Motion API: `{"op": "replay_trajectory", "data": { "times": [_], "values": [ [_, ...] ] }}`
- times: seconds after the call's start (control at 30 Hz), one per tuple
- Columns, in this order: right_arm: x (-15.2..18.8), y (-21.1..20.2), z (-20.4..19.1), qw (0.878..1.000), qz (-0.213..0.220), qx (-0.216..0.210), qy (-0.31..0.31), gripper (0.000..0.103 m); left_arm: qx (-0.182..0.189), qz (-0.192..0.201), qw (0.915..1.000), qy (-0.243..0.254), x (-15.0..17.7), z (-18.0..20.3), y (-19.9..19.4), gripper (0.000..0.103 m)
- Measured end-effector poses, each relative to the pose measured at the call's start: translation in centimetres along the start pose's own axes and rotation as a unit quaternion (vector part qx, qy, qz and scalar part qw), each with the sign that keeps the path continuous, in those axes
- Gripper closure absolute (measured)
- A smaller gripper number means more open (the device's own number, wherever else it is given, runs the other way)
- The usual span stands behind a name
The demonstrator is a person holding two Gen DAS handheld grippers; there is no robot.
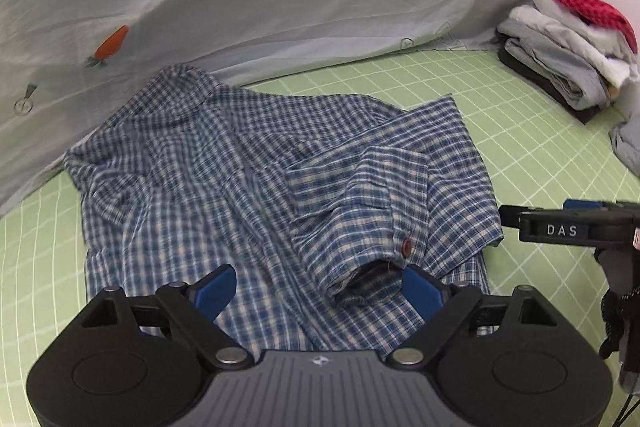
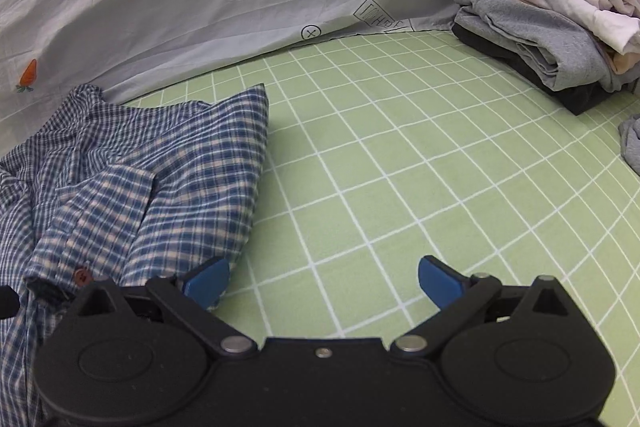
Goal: Fold clothes
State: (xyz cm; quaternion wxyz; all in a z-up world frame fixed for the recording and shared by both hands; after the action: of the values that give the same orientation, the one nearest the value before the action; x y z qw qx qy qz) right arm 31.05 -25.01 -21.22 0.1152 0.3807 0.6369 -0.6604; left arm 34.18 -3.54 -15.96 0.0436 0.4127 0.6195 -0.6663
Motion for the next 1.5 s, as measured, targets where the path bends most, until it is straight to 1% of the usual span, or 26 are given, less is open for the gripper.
{"op": "replay_trajectory", "data": {
  "times": [0.03, 0.07, 0.13, 0.17, 0.2, 0.23, 0.27, 0.37, 0.43, 0.5, 0.57, 0.63, 0.7, 0.8, 0.87, 0.93, 1.03, 1.13, 1.23, 1.33, 1.4, 1.5],
  "values": [
    [-0.2, 0.4, 0.1, 1.0, 0.0, 0.005, -0.002, 0.001, -0.006, 0.003, 0.9997, 0.022, -0.3, 0.5, 0.7, 0.018],
    [-0.3, 0.8, 0.3, 1.0, 0.0, 0.009, -0.004, 0.001, -0.01, 0.006, 0.9993, 0.036, -0.6, 0.9, 1.3, 0.022],
    [-0.6, 1.3, 0.4, 1.0, -0.001, 0.017, -0.008, 0.001, -0.011, 0.012, 0.9983, 0.057, -1.3, 1.6, 2.5, 0.036],
    [-0.6, 1.3, 0.5, 1.0, -0.002, 0.019, -0.008, 0.001, -0.003, 0.011, 0.9986, 0.052, -1.5, 1.7, 3.0, 0.054],
    [-0.6, 1.4, 0.5, 1.0, -0.003, 0.019, -0.007, 0.001, 0.001, 0.008, 0.9991, 0.042, -1.7, 1.5, 3.4, 0.077],
    [-0.5, 1.5, 0.6, 1.0, -0.004, 0.02, -0.007, 0.001, -0.001, 0.007, 0.9996, 0.028, -1.8, 1.2, 3.7, 0.088],
    [-0.5, 1.6, 0.6, 1.0, -0.005, 0.021, -0.007, 0.001, -0.005, 0.008, 0.9998, 0.015, -1.9, 0.8, 3.9, 0.096],
    [-0.2, 1.5, 0.5, 1.0, -0.007, 0.02, -0.008, 0.001, -0.022, 0.031, 0.999, -0.022, -2.3, -1.2, 3.0, 0.099],
    [0.1, 1.3, 0.1, 1.0, -0.007, 0.018, -0.009, 0.001, -0.042, 0.052, 0.9969, -0.04, -2.4, -2.8, 1.7, 0.1],
    [0.3, 1.2, -0.2, 1.0, -0.008, 0.014, -0.01, 0.001, -0.066, 0.072, 0.9935, -0.058, -2.6, -4.8, 0.0, 0.101],
    [0.4, 1.0, -0.6, 1.0, -0.009, 0.01, -0.011, 0.001, -0.091, 0.093, 0.9882, -0.081, -2.9, -6.9, -1.9, 0.101],
    [0.4, 0.8, -1.1, 1.0, -0.007, 0.006, -0.015, 0.001, -0.121, 0.117, 0.98, -0.107, -3.3, -9.3, -4.1, 0.101],
    [0.3, 0.5, -1.5, 1.0, -0.002, 0.002, -0.02, 0.001, -0.15, 0.142, 0.9688, -0.138, -3.6, -11.9, -6.5, 0.101],
    [0.2, 0.2, -2.1, 1.0, 0.003, -0.004, -0.03, 0.001, -0.191, 0.174, 0.9477, -0.187, -3.3, -15.7, -9.8, 0.101],
    [0.3, 0.0, -2.4, 0.999, 0.003, -0.008, -0.035, 0.001, -0.22, 0.184, 0.9339, -0.213, -2.5, -18.1, -11.4, 0.101],
    [0.5, -0.1, -2.8, 0.999, 0.002, -0.013, -0.042, 0.001, -0.245, 0.179, 0.9241, -0.232, -1.2, -20.1, -12.2, 0.101],
    [0.9, 0.2, -3.6, 0.998, -0.002, -0.021, -0.057, 0.001, -0.268, 0.151, 0.9149, -0.261, 1.4, -22.4, -11.7, 0.101],
    [0.7, 0.6, -4.5, 0.997, -0.004, -0.03, -0.067, 0.001, -0.268, 0.119, 0.9057, -0.306, 4.7, -24.0, -10.4, 0.101],
    [0.1, 1.0, -5.4, 0.996, -0.001, -0.035, -0.081, 0.001, -0.267, 0.089, 0.8952, -0.345, 7.8, -24.9, -9.0, 0.101],
    [-0.7, 1.4, -6.2, 0.996, 0.001, -0.045, -0.079, 0.001, -0.263, 0.065, 0.8849, -0.379, 10.4, -25.4, -7.4, 0.101],
    [-1.3, 1.6, -6.7, 0.996, -0.003, -0.068, -0.064, 0.001, -0.253, 0.058, 0.8791, -0.399, 11.6, -25.5, -6.8, 0.101],
    [-2.2, 2.0, -7.6, 0.992, -0.015, -0.126, -0.019, 0.003, -0.244, 0.052, 0.8769, -0.411, 12.6, -25.6, -6.1, 0.101]
  ]
}}
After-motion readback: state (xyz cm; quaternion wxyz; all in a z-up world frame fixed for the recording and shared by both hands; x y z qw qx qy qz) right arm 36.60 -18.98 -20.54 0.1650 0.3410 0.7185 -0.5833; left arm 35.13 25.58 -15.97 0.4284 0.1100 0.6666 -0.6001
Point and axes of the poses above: each gripper's, at about its wrist camera, not at the fingertips, and y roughly the way its jaws point, z to its right, x to its underside, the point moved 6 cm from there along y, roughly the way its jaws point, and after that the axes turned 3 degrees about y, right-handed, at the moved point
